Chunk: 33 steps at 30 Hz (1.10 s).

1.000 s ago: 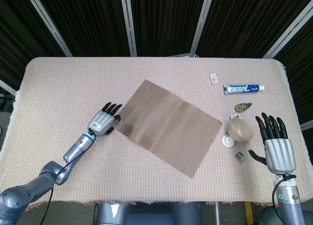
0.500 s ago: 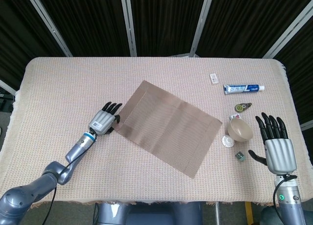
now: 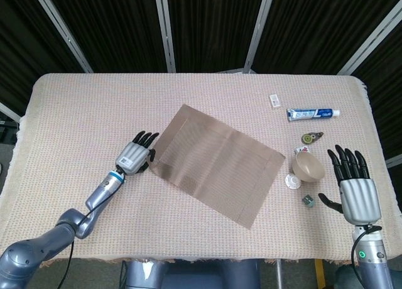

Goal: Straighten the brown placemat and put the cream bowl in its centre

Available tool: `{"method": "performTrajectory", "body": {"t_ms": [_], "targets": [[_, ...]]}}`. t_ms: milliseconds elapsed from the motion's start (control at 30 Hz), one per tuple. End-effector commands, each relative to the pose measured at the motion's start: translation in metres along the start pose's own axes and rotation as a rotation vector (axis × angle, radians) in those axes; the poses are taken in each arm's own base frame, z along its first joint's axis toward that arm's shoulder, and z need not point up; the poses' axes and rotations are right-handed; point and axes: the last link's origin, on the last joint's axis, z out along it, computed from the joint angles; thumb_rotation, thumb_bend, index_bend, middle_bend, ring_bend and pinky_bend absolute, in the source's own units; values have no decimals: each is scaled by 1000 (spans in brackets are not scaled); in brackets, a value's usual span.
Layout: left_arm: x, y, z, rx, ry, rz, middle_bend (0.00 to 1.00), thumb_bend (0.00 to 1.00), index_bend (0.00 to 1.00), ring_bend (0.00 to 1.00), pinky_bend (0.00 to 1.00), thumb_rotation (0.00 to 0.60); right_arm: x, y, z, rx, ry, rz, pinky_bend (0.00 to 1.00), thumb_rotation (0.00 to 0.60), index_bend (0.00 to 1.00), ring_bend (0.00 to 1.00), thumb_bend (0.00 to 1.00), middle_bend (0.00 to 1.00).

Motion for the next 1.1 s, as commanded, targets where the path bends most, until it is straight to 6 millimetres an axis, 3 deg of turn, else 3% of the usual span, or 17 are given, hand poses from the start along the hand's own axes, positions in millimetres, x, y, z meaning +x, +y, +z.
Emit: {"method": "performTrajectory", "body": {"t_ms": [33, 233, 700, 1100], "targets": [[1, 0, -10, -24, 11, -2, 0, 482, 620, 0, 0, 600, 1, 0, -1, 3, -1, 3, 0, 600, 0, 0, 0, 0], [3, 4, -35, -69, 13, -3, 0, 517, 645, 0, 0, 600, 3, -3, -4, 16, 3, 8, 0, 600, 0, 0, 0, 0], [18, 27, -121, -134, -50, 58, 0, 523, 644, 0, 0, 600, 7, -7, -10, 32, 10, 12, 0, 600, 0, 0, 0, 0], [15, 54, -164, -182, -134, 81, 0, 522, 645, 0, 0, 600, 11, -8, -13, 43, 23, 17, 0, 600, 0, 0, 0, 0]]}}
